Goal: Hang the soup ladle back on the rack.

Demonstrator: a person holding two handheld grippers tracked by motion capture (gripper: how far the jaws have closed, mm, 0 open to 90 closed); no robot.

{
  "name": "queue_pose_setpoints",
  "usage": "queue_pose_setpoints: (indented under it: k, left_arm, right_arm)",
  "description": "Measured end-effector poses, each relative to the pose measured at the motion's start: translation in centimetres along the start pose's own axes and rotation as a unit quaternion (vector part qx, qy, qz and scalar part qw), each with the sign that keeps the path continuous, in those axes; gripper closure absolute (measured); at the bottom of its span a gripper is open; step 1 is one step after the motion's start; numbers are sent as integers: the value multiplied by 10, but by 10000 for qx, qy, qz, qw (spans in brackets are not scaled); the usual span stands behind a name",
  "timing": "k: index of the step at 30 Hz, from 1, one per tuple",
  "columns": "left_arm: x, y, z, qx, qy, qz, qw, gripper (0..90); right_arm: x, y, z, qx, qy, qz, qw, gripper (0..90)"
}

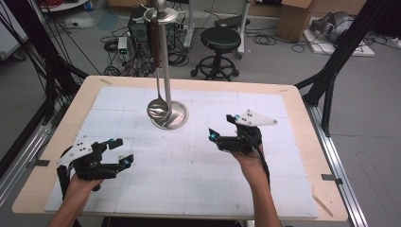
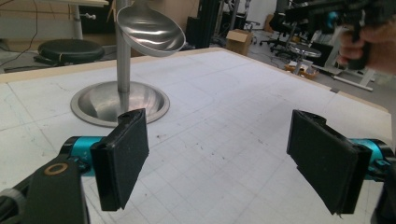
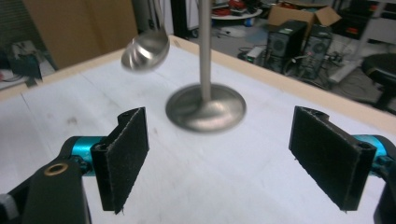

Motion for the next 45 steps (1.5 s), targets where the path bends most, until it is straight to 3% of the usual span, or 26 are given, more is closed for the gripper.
queue_pose_setpoints:
  k: [6, 14, 20, 23, 45]
  left_arm:
    - [-1, -1, 1, 60, 84, -45, 9999, 204]
    - [0, 0, 2, 33, 87, -231, 9997, 175]
    - [0, -3, 3, 4, 94, -200, 9998, 177]
    - [1, -6, 2, 28, 14, -177, 9998, 179]
    - [-1, -9, 4, -13, 79, -127, 9999, 187]
  right_arm:
    - [38, 0, 48, 20, 88, 423, 9991, 188]
    - [82, 1, 89, -324, 0, 657, 9973, 181]
    - [102, 2, 96, -350, -58, 821, 9960, 180]
    - [106, 2, 94, -456, -210, 869, 9950, 180]
    - [107, 3, 94, -439, -198, 825, 9954, 181]
Point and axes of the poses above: each handheld gripper's, and its own axes: x roughly backward along the jaws, z roughly out of its underside, y roughly to its left, the point moved 6 cm from there along -x, roughly forward along the jaws, and after that the axes turned 2 degrees about -z, right-handed, at the moved point
